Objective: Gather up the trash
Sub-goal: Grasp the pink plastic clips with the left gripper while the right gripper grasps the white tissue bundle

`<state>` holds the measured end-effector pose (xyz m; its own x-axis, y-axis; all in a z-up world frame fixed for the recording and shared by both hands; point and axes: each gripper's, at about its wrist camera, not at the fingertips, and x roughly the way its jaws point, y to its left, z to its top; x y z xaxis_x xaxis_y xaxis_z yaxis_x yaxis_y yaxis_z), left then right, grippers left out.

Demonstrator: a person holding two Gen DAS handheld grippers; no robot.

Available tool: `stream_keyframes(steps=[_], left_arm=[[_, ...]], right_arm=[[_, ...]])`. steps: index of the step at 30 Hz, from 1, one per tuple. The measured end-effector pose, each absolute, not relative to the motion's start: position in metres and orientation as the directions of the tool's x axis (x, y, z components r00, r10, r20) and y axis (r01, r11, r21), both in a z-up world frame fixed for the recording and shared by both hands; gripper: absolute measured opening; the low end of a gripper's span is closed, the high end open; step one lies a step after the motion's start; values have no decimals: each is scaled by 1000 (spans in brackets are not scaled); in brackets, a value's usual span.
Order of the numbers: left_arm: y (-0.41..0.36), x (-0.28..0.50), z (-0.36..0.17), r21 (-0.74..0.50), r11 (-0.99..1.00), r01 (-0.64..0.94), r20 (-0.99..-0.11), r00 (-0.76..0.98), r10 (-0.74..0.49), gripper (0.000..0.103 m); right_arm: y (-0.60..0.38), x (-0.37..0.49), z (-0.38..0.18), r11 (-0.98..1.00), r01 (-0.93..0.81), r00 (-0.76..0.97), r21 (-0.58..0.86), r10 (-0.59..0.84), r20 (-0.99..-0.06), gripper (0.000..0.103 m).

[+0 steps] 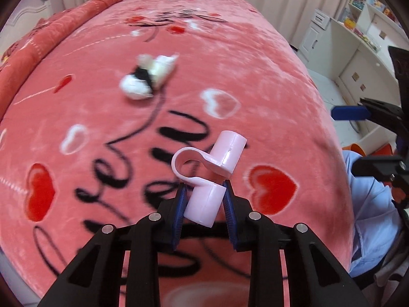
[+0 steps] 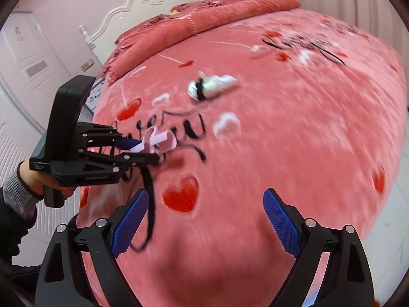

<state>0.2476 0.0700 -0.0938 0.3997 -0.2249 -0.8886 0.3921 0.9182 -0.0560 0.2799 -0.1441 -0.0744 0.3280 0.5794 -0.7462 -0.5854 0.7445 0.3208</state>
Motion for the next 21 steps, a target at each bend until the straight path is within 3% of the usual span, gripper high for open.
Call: stream_keyframes(steps=[11, 19, 21], left_arm=[[126, 300, -87, -65, 947, 315, -875, 438, -205, 30], [154, 328, -98, -72, 956, 283, -868, 454, -200, 30], [157, 333, -104, -76, 958, 278, -869, 452, -200, 30]], right_arm=[[-47, 376, -69, 667, -708, 311, 233, 590, -745, 90], [19, 444, -106, 648, -752, 315, 122, 516, -797, 90], [24, 453, -123, 648, -755, 303, 107, 488, -819, 76]])
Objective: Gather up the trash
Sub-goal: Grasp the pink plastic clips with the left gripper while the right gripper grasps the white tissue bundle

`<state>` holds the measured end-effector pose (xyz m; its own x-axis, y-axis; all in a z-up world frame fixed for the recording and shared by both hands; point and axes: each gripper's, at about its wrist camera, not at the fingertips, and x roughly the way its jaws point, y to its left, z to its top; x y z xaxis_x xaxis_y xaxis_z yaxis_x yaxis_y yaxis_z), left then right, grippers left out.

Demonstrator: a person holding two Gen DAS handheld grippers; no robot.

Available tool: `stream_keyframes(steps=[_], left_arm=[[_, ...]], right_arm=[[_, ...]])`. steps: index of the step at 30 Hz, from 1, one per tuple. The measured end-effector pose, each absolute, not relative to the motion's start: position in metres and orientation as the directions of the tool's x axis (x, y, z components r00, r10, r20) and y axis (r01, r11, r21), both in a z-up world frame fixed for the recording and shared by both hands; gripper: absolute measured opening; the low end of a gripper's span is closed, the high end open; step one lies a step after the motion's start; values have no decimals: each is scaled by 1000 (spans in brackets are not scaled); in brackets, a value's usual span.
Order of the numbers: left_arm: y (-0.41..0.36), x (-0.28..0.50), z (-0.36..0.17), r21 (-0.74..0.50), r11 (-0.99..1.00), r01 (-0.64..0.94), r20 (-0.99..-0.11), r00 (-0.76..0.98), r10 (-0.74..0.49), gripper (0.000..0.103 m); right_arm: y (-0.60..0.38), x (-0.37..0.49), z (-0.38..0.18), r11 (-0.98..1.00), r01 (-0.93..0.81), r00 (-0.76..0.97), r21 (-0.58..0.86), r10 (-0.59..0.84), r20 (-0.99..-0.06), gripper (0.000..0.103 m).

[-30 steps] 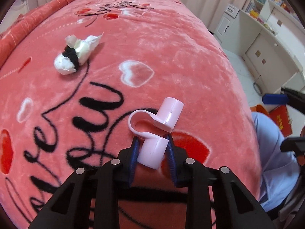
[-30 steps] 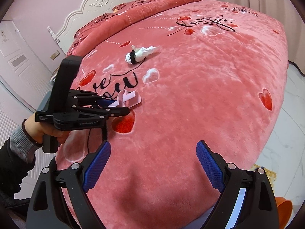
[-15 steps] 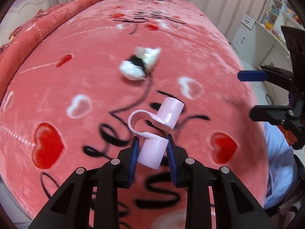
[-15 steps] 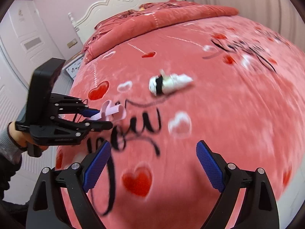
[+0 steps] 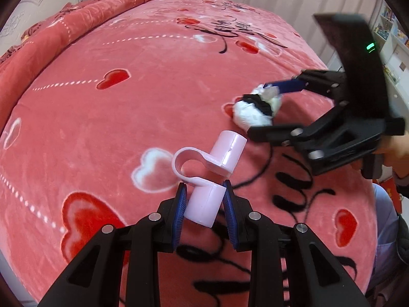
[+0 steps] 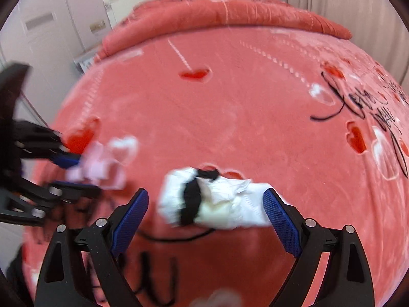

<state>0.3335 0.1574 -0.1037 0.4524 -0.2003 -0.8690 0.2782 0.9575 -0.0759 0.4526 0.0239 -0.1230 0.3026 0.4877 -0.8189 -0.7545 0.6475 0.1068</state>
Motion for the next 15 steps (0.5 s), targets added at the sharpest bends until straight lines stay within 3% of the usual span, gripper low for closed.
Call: stream_keyframes(steps=[1, 4, 7, 15], left_arm=[[158, 335, -107, -79, 959, 274, -870, 451, -200, 30], [158, 338, -114, -93, 961, 262, -870, 448, -206, 30], [152, 333, -113, -95, 960, 264, -871, 445, -209, 30], [123, 295, -81, -82, 955, 284, -857, 469, -213, 30]], right_arm=[[26, 455, -131, 641, -760, 289, 109, 483, -827, 62], [19, 453, -135, 644, -757, 311, 113, 507, -804, 52], [3, 448, -125, 638, -745, 280, 196, 565, -776, 51], [-37, 392, -89, 623, -753, 270, 212, 586, -764, 51]])
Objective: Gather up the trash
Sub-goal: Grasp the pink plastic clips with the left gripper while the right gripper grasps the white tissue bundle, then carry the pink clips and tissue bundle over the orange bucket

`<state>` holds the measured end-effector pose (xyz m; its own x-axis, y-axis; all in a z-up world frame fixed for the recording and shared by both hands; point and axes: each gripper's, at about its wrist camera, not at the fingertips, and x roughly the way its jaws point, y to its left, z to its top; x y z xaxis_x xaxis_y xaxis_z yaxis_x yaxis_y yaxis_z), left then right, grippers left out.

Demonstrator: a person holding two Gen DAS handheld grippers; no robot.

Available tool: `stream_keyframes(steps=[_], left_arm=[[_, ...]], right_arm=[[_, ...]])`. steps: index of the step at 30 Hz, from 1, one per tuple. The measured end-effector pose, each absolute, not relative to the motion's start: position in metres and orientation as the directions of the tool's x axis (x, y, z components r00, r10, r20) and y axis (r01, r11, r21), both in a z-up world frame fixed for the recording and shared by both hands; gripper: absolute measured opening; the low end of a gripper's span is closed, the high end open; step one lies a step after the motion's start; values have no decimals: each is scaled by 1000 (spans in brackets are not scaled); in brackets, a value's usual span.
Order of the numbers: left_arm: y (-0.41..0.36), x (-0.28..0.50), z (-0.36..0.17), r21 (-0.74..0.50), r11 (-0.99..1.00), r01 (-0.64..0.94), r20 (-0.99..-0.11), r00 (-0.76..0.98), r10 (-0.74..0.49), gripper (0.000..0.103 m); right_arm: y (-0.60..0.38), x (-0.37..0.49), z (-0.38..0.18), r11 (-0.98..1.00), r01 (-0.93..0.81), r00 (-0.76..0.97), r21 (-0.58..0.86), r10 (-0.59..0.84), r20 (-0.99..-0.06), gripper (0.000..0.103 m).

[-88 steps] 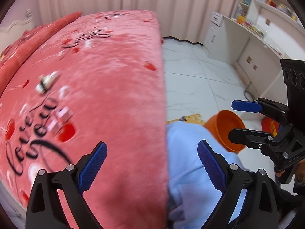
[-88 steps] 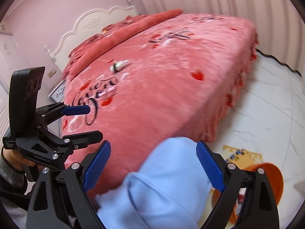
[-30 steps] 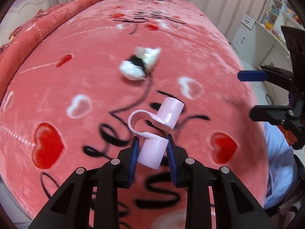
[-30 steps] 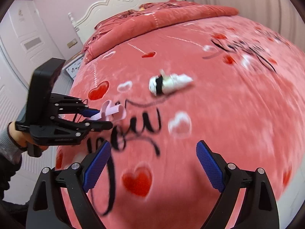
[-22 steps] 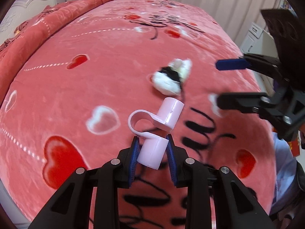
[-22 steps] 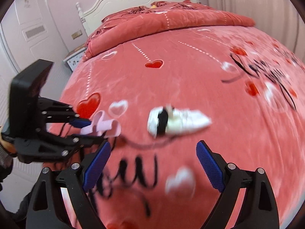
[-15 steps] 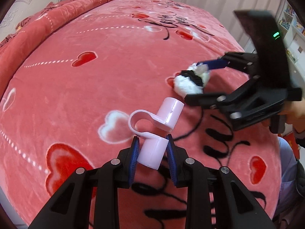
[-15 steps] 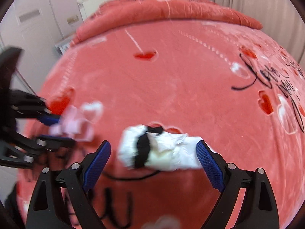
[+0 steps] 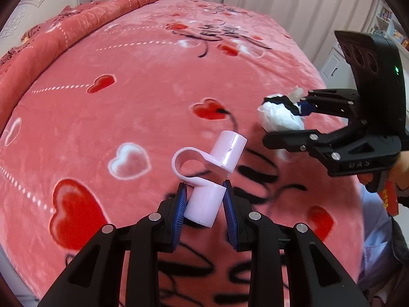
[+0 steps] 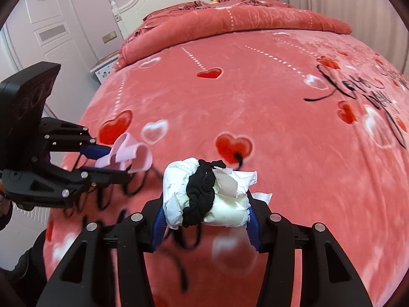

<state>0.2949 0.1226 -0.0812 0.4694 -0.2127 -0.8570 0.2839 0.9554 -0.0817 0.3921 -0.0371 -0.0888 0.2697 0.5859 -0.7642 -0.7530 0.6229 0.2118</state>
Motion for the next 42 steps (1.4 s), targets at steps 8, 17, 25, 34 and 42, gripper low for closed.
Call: stream_keyframes(steps=[8, 17, 25, 34, 42], left_arm=[[81, 237, -61, -73, 946, 316, -856, 467, -222, 30], [25, 154, -53, -108, 933, 344, -849, 456, -266, 30], [-27, 102, -54, -110, 912, 396, -854, 431, -291, 30], [-96, 86, -46, -72, 860, 505, -847, 424, -320, 30], [-185, 99, -45, -50, 747, 662, -850, 365, -380, 30]], right_arm=[[-95, 314, -67, 632, -736, 262, 242, 596, -759, 51], [-160, 209, -64, 649, -698, 247, 304, 616, -748, 52], [-205, 142, -59, 659, -680, 268, 322, 632, -727, 52], [-278, 109, -50, 734, -596, 377, 325, 613, -694, 52], [-382, 93, -52, 844, -418, 507, 336, 524, -684, 52]])
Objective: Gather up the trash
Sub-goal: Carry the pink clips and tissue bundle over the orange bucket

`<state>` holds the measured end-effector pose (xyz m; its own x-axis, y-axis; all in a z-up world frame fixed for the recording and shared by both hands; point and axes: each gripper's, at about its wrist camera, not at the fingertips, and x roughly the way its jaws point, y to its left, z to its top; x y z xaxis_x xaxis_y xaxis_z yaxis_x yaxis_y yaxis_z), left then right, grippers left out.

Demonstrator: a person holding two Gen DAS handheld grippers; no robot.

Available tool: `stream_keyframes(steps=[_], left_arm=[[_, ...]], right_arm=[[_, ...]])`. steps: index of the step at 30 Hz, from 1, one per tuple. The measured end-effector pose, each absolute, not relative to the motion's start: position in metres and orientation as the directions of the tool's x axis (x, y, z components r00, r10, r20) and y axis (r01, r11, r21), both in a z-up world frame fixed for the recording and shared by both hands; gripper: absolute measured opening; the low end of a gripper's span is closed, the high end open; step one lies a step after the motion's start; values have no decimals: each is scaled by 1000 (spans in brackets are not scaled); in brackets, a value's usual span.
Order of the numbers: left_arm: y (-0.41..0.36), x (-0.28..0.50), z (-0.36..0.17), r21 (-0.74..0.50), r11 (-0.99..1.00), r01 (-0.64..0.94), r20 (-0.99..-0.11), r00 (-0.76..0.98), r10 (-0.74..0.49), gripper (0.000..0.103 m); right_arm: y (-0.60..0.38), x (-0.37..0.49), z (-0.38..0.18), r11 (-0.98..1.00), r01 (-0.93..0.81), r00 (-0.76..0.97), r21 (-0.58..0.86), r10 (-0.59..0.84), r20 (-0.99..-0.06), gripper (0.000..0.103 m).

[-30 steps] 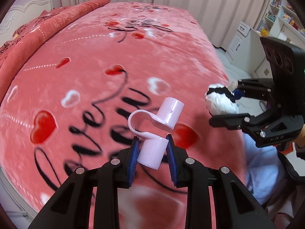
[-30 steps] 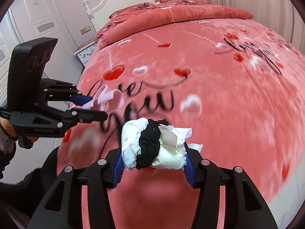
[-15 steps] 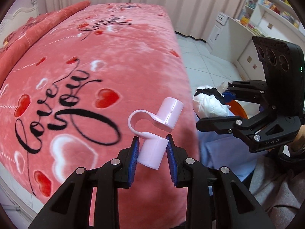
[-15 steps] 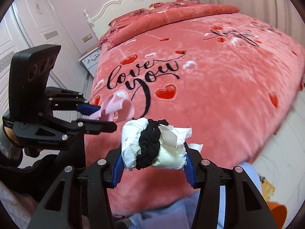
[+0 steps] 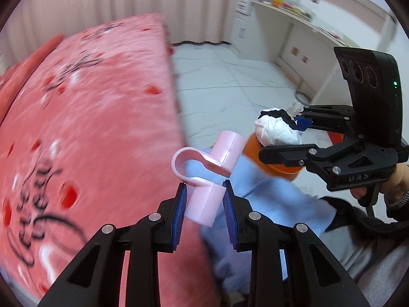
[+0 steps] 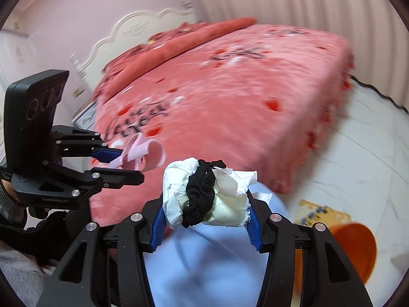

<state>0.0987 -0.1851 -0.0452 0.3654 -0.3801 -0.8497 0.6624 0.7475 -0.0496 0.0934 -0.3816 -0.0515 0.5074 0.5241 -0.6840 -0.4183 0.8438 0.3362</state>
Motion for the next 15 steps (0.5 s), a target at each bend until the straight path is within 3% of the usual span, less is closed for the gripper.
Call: stream_keyframes(steps=[15], left_arm=[[-355, 118, -69, -68, 473, 879, -871, 178, -457, 30]], right_arm=[[-568, 60, -80, 946, -53, 633, 321, 281, -721, 52]])
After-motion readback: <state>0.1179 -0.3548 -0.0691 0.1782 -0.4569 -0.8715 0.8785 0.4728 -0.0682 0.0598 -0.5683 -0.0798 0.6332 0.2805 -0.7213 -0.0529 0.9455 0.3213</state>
